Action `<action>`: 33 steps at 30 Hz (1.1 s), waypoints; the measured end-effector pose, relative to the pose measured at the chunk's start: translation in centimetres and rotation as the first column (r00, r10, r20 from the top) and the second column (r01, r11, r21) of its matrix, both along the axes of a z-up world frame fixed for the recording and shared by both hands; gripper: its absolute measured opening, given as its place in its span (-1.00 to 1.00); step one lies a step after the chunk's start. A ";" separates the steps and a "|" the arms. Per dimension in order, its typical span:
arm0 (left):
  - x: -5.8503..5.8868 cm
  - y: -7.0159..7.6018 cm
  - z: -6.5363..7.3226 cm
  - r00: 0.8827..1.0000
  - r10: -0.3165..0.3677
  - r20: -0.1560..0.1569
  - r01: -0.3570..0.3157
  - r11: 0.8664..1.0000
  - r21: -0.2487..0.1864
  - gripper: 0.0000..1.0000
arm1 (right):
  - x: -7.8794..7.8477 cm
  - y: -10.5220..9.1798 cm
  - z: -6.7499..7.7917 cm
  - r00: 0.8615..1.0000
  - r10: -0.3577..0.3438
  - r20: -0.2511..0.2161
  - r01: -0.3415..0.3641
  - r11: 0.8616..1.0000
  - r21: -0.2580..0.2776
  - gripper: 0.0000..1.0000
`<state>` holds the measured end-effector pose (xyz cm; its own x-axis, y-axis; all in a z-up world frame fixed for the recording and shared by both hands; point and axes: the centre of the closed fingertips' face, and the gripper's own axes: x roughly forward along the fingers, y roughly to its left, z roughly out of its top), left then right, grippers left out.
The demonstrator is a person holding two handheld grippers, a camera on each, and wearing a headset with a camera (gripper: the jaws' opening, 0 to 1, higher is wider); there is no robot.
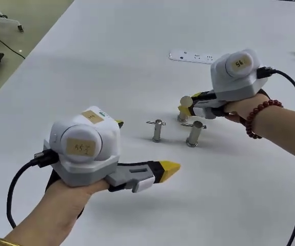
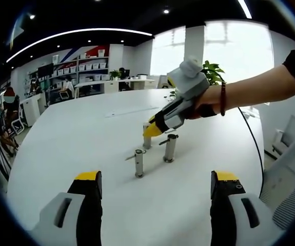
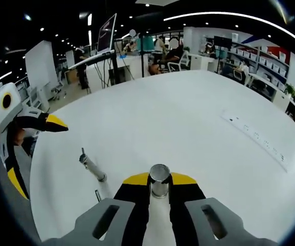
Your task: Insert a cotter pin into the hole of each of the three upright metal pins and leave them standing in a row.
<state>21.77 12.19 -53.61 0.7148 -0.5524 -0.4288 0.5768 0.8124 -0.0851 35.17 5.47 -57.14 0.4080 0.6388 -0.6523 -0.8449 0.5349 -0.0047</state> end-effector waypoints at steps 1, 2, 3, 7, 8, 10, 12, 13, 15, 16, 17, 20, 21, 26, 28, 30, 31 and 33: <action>0.0 -0.1 0.0 1.000 -0.003 0.000 0.003 1.000 0.001 0.73 | -0.1 -0.6 0.0 1.000 -0.005 0.002 0.005 1.000 -0.003 -0.84; 0.0 -0.1 0.0 1.000 -0.005 0.001 0.005 1.000 0.001 0.73 | -0.2 -0.8 0.0 1.000 -0.007 0.003 0.007 1.000 -0.005 -0.84; 0.0 -0.1 0.0 1.000 -0.005 0.002 0.005 1.000 0.000 0.73 | -0.4 -1.4 0.1 1.000 -0.009 0.004 0.009 1.000 -0.011 -0.84; 0.0 -0.2 0.1 1.000 -0.009 0.005 0.009 1.000 0.000 0.73 | -0.9 -3.4 0.0 1.000 -0.016 0.003 0.016 0.999 -0.031 -0.84; 0.0 -0.2 0.1 1.000 -0.010 0.006 0.010 1.000 0.000 0.73 | -1.1 -3.7 0.0 1.000 -0.018 0.002 0.018 0.999 -0.033 -0.84; 0.0 -0.2 0.1 1.000 -0.010 0.007 0.010 1.000 0.000 0.73 | -1.5 -4.5 0.1 1.000 -0.023 -0.002 0.023 0.999 -0.031 -0.84; 0.0 -0.2 0.1 1.000 -0.010 0.007 0.010 1.000 0.000 0.73 | -2.0 -5.1 0.1 1.000 -0.020 -0.010 0.020 0.999 -0.029 -0.84; 0.0 -0.1 0.1 1.000 -0.010 0.007 0.010 1.000 0.000 0.73 | -2.2 -5.4 0.2 1.000 -0.019 -0.010 0.019 0.999 -0.030 -0.84; 0.0 -0.1 0.1 1.000 -0.011 0.006 0.011 1.000 0.001 0.73 | -2.6 -5.9 0.3 1.000 -0.015 -0.009 0.015 0.999 -0.035 -0.84; 0.0 -0.1 0.1 1.000 -0.012 0.007 0.012 1.000 0.001 0.72 | -2.8 -6.1 0.3 1.000 -0.014 -0.008 0.014 0.999 -0.036 -0.84; 0.0 -0.1 0.1 1.000 -0.012 0.008 0.012 1.000 0.002 0.72 | -3.0 -6.5 0.3 1.000 -0.011 -0.007 0.010 0.999 -0.037 -0.84; 0.0 -0.1 0.1 1.000 -0.013 0.009 0.013 1.000 0.002 0.72 | -3.3 -7.2 0.4 1.000 0.001 -0.006 -0.001 0.999 -0.032 -0.84; 0.0 -0.1 0.2 1.000 -0.013 0.010 0.013 1.000 0.004 0.71 | -3.6 -7.3 0.5 1.000 0.008 -0.005 -0.008 1.000 -0.029 -0.84; 0.1 0.4 0.5 1.000 -0.003 0.019 0.003 1.000 0.003 0.71 | -5.1 -7.5 0.7 0.999 0.044 -0.005 -0.044 0.998 -0.037 -0.84; 0.2 0.5 0.6 1.000 0.000 0.023 0.000 1.000 0.000 0.71 | -6.0 -7.4 0.8 0.998 0.069 -0.007 -0.070 0.997 -0.033 -0.84; 0.2 0.5 0.7 1.000 -0.003 0.025 0.003 1.000 0.000 0.71 | -6.5 -7.2 1.0 0.996 0.085 -0.011 -0.085 0.996 -0.021 -0.84; 0.1 0.4 0.7 1.000 -0.005 0.027 0.005 1.000 0.001 0.71 | -6.9 -7.1 1.1 0.995 0.094 -0.014 -0.095 0.995 -0.015 -0.84; 0.1 0.3 0.8 1.000 -0.010 0.030 0.010 1.000 0.002 0.71 | -7.5 -6.9 1.2 0.994 0.108 -0.017 -0.109 0.994 -0.012 -0.84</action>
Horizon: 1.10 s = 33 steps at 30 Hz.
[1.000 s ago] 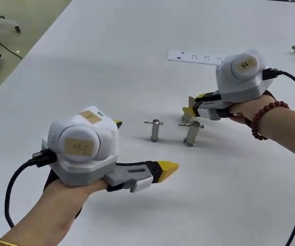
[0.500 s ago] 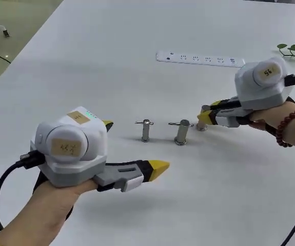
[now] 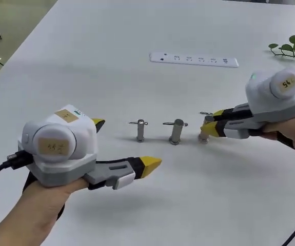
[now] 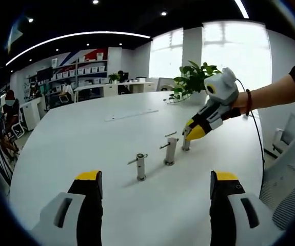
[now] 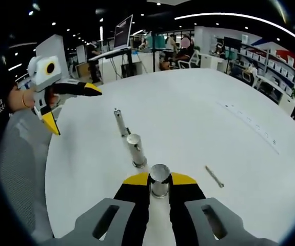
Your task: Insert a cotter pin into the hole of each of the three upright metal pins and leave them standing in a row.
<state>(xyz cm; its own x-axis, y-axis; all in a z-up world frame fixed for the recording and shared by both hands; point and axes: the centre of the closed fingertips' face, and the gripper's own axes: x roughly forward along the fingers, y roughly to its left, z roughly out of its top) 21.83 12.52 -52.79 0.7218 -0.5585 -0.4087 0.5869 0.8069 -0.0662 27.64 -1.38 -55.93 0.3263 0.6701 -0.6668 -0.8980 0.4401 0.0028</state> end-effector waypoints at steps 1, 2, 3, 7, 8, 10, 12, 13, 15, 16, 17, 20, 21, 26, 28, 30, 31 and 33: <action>0.0 0.0 0.1 1.000 -0.002 0.002 0.002 1.000 0.001 0.71 | -0.3 0.1 0.0 1.000 0.006 -0.001 -0.006 1.000 -0.001 -0.84; 0.0 -0.1 0.1 1.000 -0.003 0.002 0.003 1.000 0.001 0.71 | -0.6 0.2 0.0 1.000 0.017 -0.001 -0.017 1.000 -0.005 -0.84; -0.1 -0.1 0.1 1.000 -0.006 0.002 0.006 1.000 0.001 0.71 | -0.7 0.3 0.0 1.000 0.022 0.000 -0.022 1.000 -0.006 -0.84; -0.1 -0.2 0.2 1.000 -0.009 0.004 0.009 1.000 -0.002 0.71 | -1.9 1.1 0.1 0.999 0.049 -0.003 -0.049 0.999 0.004 -0.84; -0.1 -0.2 0.2 1.000 -0.008 0.003 0.008 1.000 -0.004 0.71 | -2.1 1.3 0.1 0.999 0.052 -0.005 -0.052 0.999 0.008 -0.84; -0.1 -0.1 0.2 1.000 -0.007 0.002 0.007 1.000 -0.003 0.71 | -2.7 1.7 0.0 0.998 0.062 -0.010 -0.062 0.998 0.013 -0.84; -0.1 0.0 0.2 1.000 -0.002 0.000 0.002 1.000 -0.006 0.71 | -3.2 2.2 -0.1 0.997 0.075 -0.007 -0.075 0.997 0.011 -0.84; -0.1 0.0 0.2 1.000 -0.002 0.000 0.002 1.000 -0.006 0.71 | -3.2 2.3 -0.1 0.997 0.078 -0.007 -0.078 0.997 0.011 -0.84; -0.2 0.0 0.2 1.000 -0.001 -0.001 0.001 1.000 -0.006 0.71 | -3.5 2.6 -0.2 0.997 0.082 -0.009 -0.082 0.997 0.015 -0.84; -0.2 0.0 0.2 1.000 0.000 -0.001 0.000 1.000 -0.005 0.71 | -3.6 2.8 -0.2 0.996 0.084 -0.012 -0.084 0.996 0.021 -0.84; -0.2 0.0 0.2 1.000 0.000 -0.001 0.000 1.000 -0.004 0.71 | -3.7 2.9 -0.2 0.996 0.086 -0.013 -0.086 0.996 0.022 -0.84; -0.2 -0.1 0.3 1.000 -0.002 0.001 0.002 1.000 -0.004 0.70 | -4.0 3.2 -0.4 0.996 0.094 -0.010 -0.093 0.995 0.021 -0.84; -0.2 -0.1 0.3 1.000 -0.002 0.000 0.002 1.000 -0.004 0.70 | -4.0 3.3 -0.4 0.996 0.094 -0.011 -0.094 0.995 0.022 -0.84; -0.2 0.1 0.2 1.000 0.002 -0.001 -0.002 1.000 -0.001 0.69 | -4.3 3.6 -0.6 0.995 0.103 -0.014 -0.103 0.994 0.026 -0.84; -0.2 0.1 0.2 1.000 0.004 -0.002 -0.004 1.000 -0.002 0.69 | -4.3 3.6 -0.7 0.994 0.108 -0.011 -0.108 0.994 0.022 -0.84; -0.2 0.1 0.2 1.000 0.004 -0.001 -0.004 1.000 -0.002 0.69 | -4.4 3.6 -0.8 0.994 0.108 -0.012 -0.108 0.994 0.024 -0.84; -0.2 0.1 0.2 1.000 0.003 -0.003 -0.003 1.000 -0.003 0.69 | -4.5 3.6 -0.8 0.994 0.111 -0.011 -0.110 0.994 0.023 -0.84; -0.2 0.1 0.1 1.000 0.002 -0.005 -0.002 1.000 -0.001 0.68 | -4.4 3.5 -1.1 0.993 0.114 -0.015 -0.114 0.993 0.018 -0.84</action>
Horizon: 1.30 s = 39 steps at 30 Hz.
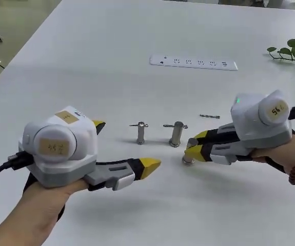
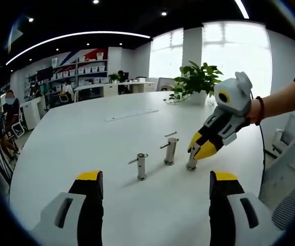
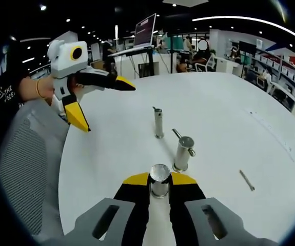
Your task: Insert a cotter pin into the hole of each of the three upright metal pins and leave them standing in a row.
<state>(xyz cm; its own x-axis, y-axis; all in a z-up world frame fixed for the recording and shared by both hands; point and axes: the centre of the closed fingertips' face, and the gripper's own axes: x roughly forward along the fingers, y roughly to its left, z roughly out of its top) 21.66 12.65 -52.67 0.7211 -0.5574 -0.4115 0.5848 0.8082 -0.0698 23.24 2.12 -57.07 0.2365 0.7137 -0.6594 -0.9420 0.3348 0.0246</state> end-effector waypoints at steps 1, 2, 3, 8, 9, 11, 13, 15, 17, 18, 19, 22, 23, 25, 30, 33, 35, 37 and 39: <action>0.0 0.0 0.0 1.000 0.000 0.000 0.000 1.000 0.000 0.68 | 0.0 0.0 0.0 1.000 0.000 -0.001 0.000 1.000 -0.001 -0.84; 0.0 0.0 0.0 1.000 0.000 0.000 0.000 1.000 0.000 0.68 | -0.1 0.0 -0.1 1.000 0.001 -0.003 -0.001 1.000 -0.003 -0.84; 0.0 0.0 0.0 1.000 0.000 0.000 0.000 1.000 -0.002 0.68 | -0.2 0.0 -0.2 1.000 0.002 0.000 -0.002 1.000 0.002 -0.84; 0.1 -0.1 0.2 1.000 0.002 0.001 -0.002 1.000 -0.020 0.68 | -0.4 0.2 -0.2 1.000 0.006 0.005 -0.006 1.000 0.002 -0.83; 0.0 -0.1 0.1 1.000 0.000 -0.001 0.000 1.000 -0.014 0.68 | -0.4 0.2 -0.2 1.000 0.007 0.007 -0.007 1.000 0.000 -0.83; 0.0 -0.1 0.0 1.000 -0.002 -0.004 0.002 1.000 -0.010 0.67 | -0.6 0.2 -0.3 1.000 0.016 0.024 -0.016 1.000 -0.019 -0.83; -0.1 -0.2 0.0 1.000 -0.005 -0.005 0.005 1.000 -0.010 0.67 | -0.6 0.3 -0.2 1.000 0.015 0.025 -0.015 1.000 -0.024 -0.82; -0.1 -0.2 -0.1 1.000 -0.007 -0.005 0.007 1.000 -0.009 0.67 | -0.6 0.3 -0.2 1.000 0.008 0.022 -0.007 1.000 -0.021 -0.82; -0.1 -0.3 -0.1 1.000 -0.011 -0.006 0.011 1.000 -0.007 0.67 | -0.5 0.3 -0.2 1.000 -0.011 0.013 0.011 1.000 -0.018 -0.78; -0.2 -0.3 -0.1 1.000 -0.013 -0.007 0.013 1.000 -0.006 0.67 | -0.5 0.4 -0.1 1.000 -0.010 0.020 0.010 1.000 -0.016 -0.76; -0.2 -0.3 -0.2 1.000 -0.014 -0.008 0.014 1.000 -0.005 0.67 | -0.5 0.4 -0.1 1.000 -0.007 0.020 0.008 1.000 -0.017 -0.75; -0.1 -0.3 -0.1 1.000 -0.015 -0.006 0.015 1.000 -0.005 0.67 | -0.5 0.2 -0.2 1.000 0.003 0.009 -0.003 1.000 -0.026 -0.71; -0.1 -0.3 -0.1 1.000 -0.014 -0.005 0.014 1.000 -0.006 0.67 | -0.6 0.1 -0.2 1.000 -0.002 0.001 0.002 1.000 -0.027 -0.66; -0.1 -0.3 -0.1 1.000 -0.013 -0.005 0.013 1.000 -0.006 0.67 | -0.8 0.2 0.2 0.999 -0.024 -0.031 0.024 1.000 0.001 -0.61; -0.1 -0.2 0.0 1.000 -0.010 -0.004 0.010 1.000 -0.008 0.67 | -0.8 -0.1 1.3 0.998 -0.041 -0.054 0.042 0.999 0.027 -0.54; -0.1 -0.3 -0.1 1.000 -0.013 -0.005 0.013 1.000 -0.005 0.67 | -0.5 -0.4 2.1 0.997 -0.055 -0.061 0.057 0.998 0.038 -0.53; -0.2 -0.4 -0.1 1.000 -0.016 -0.006 0.016 1.000 -0.009 0.67 | -0.2 -0.6 2.7 0.996 -0.063 -0.062 0.066 0.997 0.046 -0.53; -0.2 -0.4 -0.1 1.000 -0.017 -0.007 0.017 1.000 -0.006 0.67 | 0.2 -0.8 3.1 0.995 -0.073 -0.061 0.076 0.996 0.051 -0.53; -0.1 -0.4 -0.1 1.000 -0.016 -0.006 0.016 1.000 -0.007 0.67 | 0.6 -1.1 3.3 0.995 -0.082 -0.062 0.085 0.995 0.051 -0.54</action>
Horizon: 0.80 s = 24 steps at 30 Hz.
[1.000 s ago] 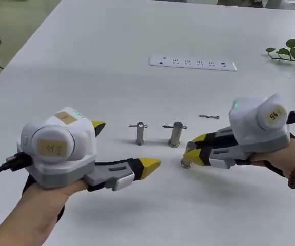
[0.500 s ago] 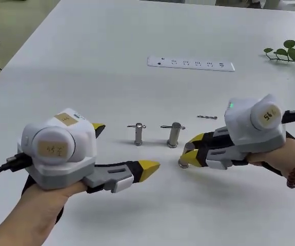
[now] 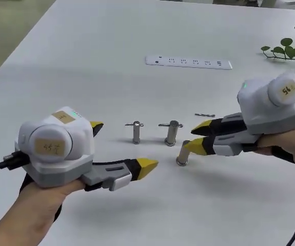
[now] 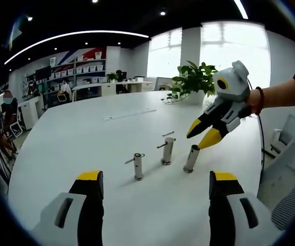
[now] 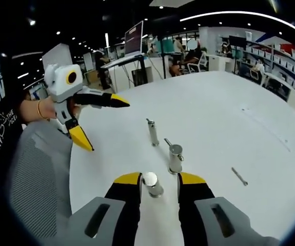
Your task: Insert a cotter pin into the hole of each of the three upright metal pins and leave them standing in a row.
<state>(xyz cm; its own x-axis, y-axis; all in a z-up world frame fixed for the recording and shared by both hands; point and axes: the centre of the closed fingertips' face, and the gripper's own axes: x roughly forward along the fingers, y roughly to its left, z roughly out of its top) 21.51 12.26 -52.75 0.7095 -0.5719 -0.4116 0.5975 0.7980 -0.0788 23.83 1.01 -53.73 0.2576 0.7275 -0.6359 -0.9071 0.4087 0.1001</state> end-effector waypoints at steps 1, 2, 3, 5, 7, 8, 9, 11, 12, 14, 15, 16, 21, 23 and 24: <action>0.0 0.1 0.0 1.000 0.002 0.000 -0.002 1.000 0.000 0.67 | 0.2 -0.2 0.0 1.000 -0.001 0.001 0.001 1.000 -0.012 -0.54; 0.1 0.1 -0.1 1.000 0.003 -0.001 -0.003 1.000 0.001 0.67 | 0.4 -0.4 -0.1 1.000 0.001 0.009 -0.001 1.000 -0.026 -0.54; 0.1 0.1 -0.1 1.000 0.005 -0.003 -0.005 1.000 0.001 0.67 | 0.6 -0.7 -0.1 1.000 0.003 0.017 -0.002 0.999 -0.039 -0.55; 0.1 0.2 -0.1 1.000 0.006 -0.002 -0.006 1.000 0.005 0.67 | 1.4 -1.2 0.1 1.000 -0.008 0.016 0.009 0.999 -0.049 -0.55; 0.1 0.2 -0.1 1.000 0.006 0.000 -0.006 1.000 0.002 0.67 | 2.2 -1.7 0.1 1.000 -0.020 0.019 0.021 0.997 -0.068 -0.56; 0.1 0.1 -0.1 1.000 0.006 0.000 -0.006 1.000 0.001 0.67 | 2.5 -2.0 0.0 0.999 -0.023 0.025 0.025 0.997 -0.078 -0.56; 0.1 0.1 -0.1 1.000 0.005 0.001 -0.005 1.000 0.001 0.67 | 3.0 -2.3 0.0 0.999 -0.030 0.027 0.032 0.995 -0.092 -0.57; 0.1 0.1 -0.1 1.000 0.003 0.001 -0.003 1.000 0.004 0.67 | 3.9 -3.1 -0.2 0.999 -0.044 0.028 0.046 0.993 -0.107 -0.59; 0.1 0.1 -0.1 1.000 0.002 0.001 -0.002 1.000 0.006 0.67 | 4.2 -3.2 -0.3 0.998 -0.049 0.027 0.051 0.992 -0.114 -0.60; 0.1 0.1 -0.1 1.000 -0.001 0.005 0.001 1.000 0.010 0.67 | 4.9 -3.8 -0.7 0.998 -0.065 0.014 0.066 0.987 -0.148 -0.63; 0.1 0.0 -0.1 1.000 -0.001 0.008 0.001 1.000 0.008 0.67 | 5.4 -4.2 -1.0 0.997 -0.074 0.016 0.075 0.983 -0.170 -0.64; 0.1 0.0 -0.1 1.000 -0.003 0.010 0.002 1.000 0.005 0.66 | 5.7 -4.4 -1.2 0.997 -0.073 0.022 0.076 0.980 -0.185 -0.64; 0.1 -0.1 0.0 1.000 0.000 0.009 0.000 1.000 -0.004 0.66 | 7.6 -5.5 -2.0 0.996 -0.079 0.029 0.084 0.966 -0.245 -0.66; 0.2 -0.1 0.0 1.000 0.009 0.005 -0.009 1.000 -0.018 0.65 | 8.3 -5.8 -2.1 0.997 -0.062 0.049 0.073 0.959 -0.272 -0.69; 0.3 0.0 0.0 1.000 0.014 0.003 -0.014 1.000 -0.028 0.65 | 8.8 -6.1 -2.3 0.996 -0.075 0.049 0.085 0.955 -0.282 -0.69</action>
